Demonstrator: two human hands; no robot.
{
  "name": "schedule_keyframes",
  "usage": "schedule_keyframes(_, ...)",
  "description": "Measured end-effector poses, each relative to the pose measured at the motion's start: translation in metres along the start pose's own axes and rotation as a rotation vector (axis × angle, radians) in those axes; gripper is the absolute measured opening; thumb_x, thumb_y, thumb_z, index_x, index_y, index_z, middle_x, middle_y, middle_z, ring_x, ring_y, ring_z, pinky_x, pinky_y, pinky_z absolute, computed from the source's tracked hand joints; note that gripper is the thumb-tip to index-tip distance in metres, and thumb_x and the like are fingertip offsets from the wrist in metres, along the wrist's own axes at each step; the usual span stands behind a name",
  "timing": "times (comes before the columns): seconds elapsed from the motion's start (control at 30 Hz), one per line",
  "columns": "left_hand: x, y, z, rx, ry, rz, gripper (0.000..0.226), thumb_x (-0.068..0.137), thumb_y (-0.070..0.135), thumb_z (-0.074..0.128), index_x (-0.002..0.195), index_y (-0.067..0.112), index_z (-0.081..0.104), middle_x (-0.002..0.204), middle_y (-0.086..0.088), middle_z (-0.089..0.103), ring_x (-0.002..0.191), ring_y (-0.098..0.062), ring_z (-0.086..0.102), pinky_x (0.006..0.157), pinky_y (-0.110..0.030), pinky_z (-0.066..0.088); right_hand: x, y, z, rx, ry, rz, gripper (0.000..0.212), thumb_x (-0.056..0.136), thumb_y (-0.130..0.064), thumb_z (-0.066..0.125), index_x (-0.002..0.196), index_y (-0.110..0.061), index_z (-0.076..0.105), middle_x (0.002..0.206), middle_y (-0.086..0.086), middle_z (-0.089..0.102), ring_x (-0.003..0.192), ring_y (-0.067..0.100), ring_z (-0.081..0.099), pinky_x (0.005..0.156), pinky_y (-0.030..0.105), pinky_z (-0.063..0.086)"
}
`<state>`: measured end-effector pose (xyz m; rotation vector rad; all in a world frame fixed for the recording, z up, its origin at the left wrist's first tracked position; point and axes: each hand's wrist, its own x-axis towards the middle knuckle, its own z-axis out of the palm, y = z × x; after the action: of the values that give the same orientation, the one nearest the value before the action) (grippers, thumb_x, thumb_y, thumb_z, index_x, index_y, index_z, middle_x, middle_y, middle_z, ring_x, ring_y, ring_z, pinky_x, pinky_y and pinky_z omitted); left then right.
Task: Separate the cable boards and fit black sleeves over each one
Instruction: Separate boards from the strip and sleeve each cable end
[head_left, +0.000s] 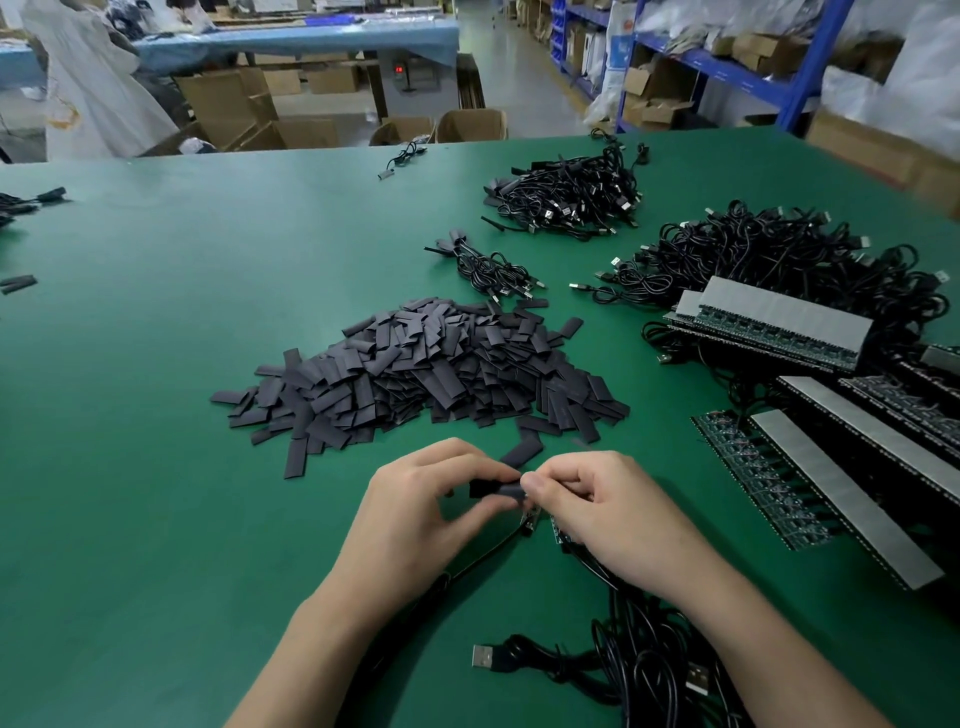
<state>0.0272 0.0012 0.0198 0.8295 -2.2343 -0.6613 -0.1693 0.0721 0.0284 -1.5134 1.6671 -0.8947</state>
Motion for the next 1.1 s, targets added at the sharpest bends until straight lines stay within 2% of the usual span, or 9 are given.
schedule_keyframes(0.07, 0.0, -0.001, -0.001, 0.003, 0.037, -0.011, 0.014, 0.086, 0.03, 0.081, 0.1, 0.027, 0.08, 0.096, 0.018, 0.071, 0.089, -0.004, 0.068, 0.075, -0.018, 0.048, 0.0, -0.001, -0.003, 0.009, 0.032, -0.009, 0.023, 0.097, -0.041, 0.063, 0.078, -0.031, 0.072, 0.059, 0.0, 0.062, 0.053, 0.005, 0.051, 0.056, 0.035, 0.043)
schedule_keyframes(0.13, 0.001, -0.003, -0.001, 0.006, 0.054, -0.006, 0.015, 0.086, 0.029, 0.081, 0.1, 0.026, 0.079, 0.097, 0.017, 0.071, 0.09, -0.004, 0.068, 0.075, -0.019, 0.049, 0.0, -0.001, -0.006, 0.013, 0.057, -0.007, 0.021, 0.095, -0.041, 0.066, 0.078, -0.028, 0.071, 0.065, 0.002, 0.067, 0.056, 0.006, 0.056, 0.059, 0.034, 0.048)
schedule_keyframes(0.27, 0.0, -0.001, 0.001, -0.009, 0.031, 0.048, 0.017, 0.088, 0.034, 0.078, 0.102, 0.025, 0.08, 0.097, 0.018, 0.069, 0.087, -0.002, 0.067, 0.077, -0.016, 0.049, 0.001, 0.002, -0.006, 0.083, -0.01, 0.008, 0.018, 0.096, -0.033, 0.068, 0.08, -0.027, 0.072, 0.059, -0.005, 0.063, 0.055, 0.003, 0.056, 0.059, 0.022, 0.046)
schedule_keyframes(0.33, 0.0, -0.001, 0.001, -0.018, 0.015, 0.077, 0.019, 0.089, 0.037, 0.075, 0.103, 0.024, 0.079, 0.098, 0.018, 0.068, 0.088, -0.002, 0.066, 0.078, -0.015, 0.049, 0.002, 0.004, -0.004, 0.097, -0.044, 0.016, 0.017, 0.098, -0.032, 0.067, 0.082, -0.027, 0.073, 0.059, -0.006, 0.063, 0.056, 0.004, 0.056, 0.06, 0.022, 0.046)
schedule_keyframes(0.43, 0.0, -0.002, 0.001, -0.02, 0.03, 0.103, 0.02, 0.089, 0.038, 0.075, 0.103, 0.024, 0.079, 0.099, 0.016, 0.068, 0.091, -0.004, 0.067, 0.079, -0.023, 0.054, 0.003, 0.007, -0.004, 0.125, -0.073, 0.02, 0.017, 0.099, -0.033, 0.065, 0.085, -0.028, 0.073, 0.059, -0.007, 0.062, 0.055, 0.003, 0.052, 0.057, 0.019, 0.042)
schedule_keyframes(0.5, 0.001, -0.001, 0.002, -0.008, 0.089, 0.096, 0.022, 0.086, 0.038, 0.078, 0.103, 0.023, 0.08, 0.101, 0.015, 0.069, 0.095, -0.006, 0.067, 0.081, -0.027, 0.055, 0.004, 0.007, -0.004, 0.17, -0.07, 0.009, 0.018, 0.099, -0.035, 0.065, 0.085, -0.027, 0.073, 0.059, -0.007, 0.062, 0.054, 0.002, 0.05, 0.055, 0.017, 0.04)
schedule_keyframes(0.63, 0.001, 0.002, 0.004, -0.035, 0.258, -0.021, 0.039, 0.075, 0.037, 0.085, 0.11, 0.021, 0.077, 0.098, 0.013, 0.07, 0.087, -0.01, 0.066, 0.075, -0.018, 0.05, 0.005, 0.007, -0.003, 0.285, -0.029, 0.004, 0.017, 0.095, -0.04, 0.066, 0.087, -0.029, 0.076, 0.061, -0.006, 0.063, 0.052, 0.004, 0.048, 0.053, 0.019, 0.039)
schedule_keyframes(0.8, 0.0, 0.005, 0.006, -0.098, 0.367, -0.075, 0.021, 0.079, 0.025, 0.081, 0.1, 0.02, 0.081, 0.088, 0.017, 0.074, 0.075, -0.006, 0.067, 0.071, -0.014, 0.051, 0.006, 0.006, -0.005, 0.383, -0.01, 0.022, 0.019, 0.102, -0.026, 0.065, 0.088, -0.031, 0.078, 0.068, -0.001, 0.071, 0.052, 0.008, 0.051, 0.055, 0.017, 0.042)
schedule_keyframes(1.1, 0.0, 0.007, 0.009, -0.049, 0.354, -0.045, 0.023, 0.084, 0.024, 0.077, 0.106, 0.016, 0.081, 0.092, 0.011, 0.077, 0.076, -0.005, 0.068, 0.066, -0.02, 0.052, 0.005, 0.004, -0.002, 0.409, -0.042, 0.039, 0.023, 0.103, -0.021, 0.062, 0.089, -0.028, 0.078, 0.069, -0.001, 0.071, 0.054, 0.009, 0.053, 0.055, 0.018, 0.044)
